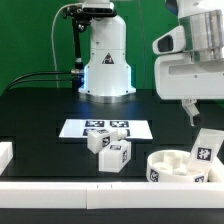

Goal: Assemble stool

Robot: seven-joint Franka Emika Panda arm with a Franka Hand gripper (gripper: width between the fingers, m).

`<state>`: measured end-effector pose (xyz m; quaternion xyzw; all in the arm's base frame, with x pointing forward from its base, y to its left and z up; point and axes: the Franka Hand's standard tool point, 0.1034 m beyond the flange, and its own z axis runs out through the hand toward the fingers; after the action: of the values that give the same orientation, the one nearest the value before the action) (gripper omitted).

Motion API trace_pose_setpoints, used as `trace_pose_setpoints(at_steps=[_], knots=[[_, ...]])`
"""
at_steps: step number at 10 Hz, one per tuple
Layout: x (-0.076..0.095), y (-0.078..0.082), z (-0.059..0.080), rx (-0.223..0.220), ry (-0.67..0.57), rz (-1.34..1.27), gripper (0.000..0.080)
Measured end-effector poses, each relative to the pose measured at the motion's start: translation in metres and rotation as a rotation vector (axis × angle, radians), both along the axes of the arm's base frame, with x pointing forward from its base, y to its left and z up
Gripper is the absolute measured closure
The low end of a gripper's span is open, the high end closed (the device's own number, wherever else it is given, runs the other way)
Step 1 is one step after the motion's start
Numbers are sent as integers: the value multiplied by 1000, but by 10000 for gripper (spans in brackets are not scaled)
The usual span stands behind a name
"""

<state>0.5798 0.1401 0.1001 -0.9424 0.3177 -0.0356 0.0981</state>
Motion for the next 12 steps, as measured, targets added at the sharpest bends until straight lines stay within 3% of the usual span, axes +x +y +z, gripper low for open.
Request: trace_pose_setpoints(at_steps=[1,5,8,10,12], knots=[[-2,2,-1,-38,-16,153,150],[-3,2,-4,-68,-47,329,150],[-3,-1,-4,-195,-108,928,150],[2,-9,2,-261,-216,948,150],[-1,-12,-1,-289,-207,1093,150]])
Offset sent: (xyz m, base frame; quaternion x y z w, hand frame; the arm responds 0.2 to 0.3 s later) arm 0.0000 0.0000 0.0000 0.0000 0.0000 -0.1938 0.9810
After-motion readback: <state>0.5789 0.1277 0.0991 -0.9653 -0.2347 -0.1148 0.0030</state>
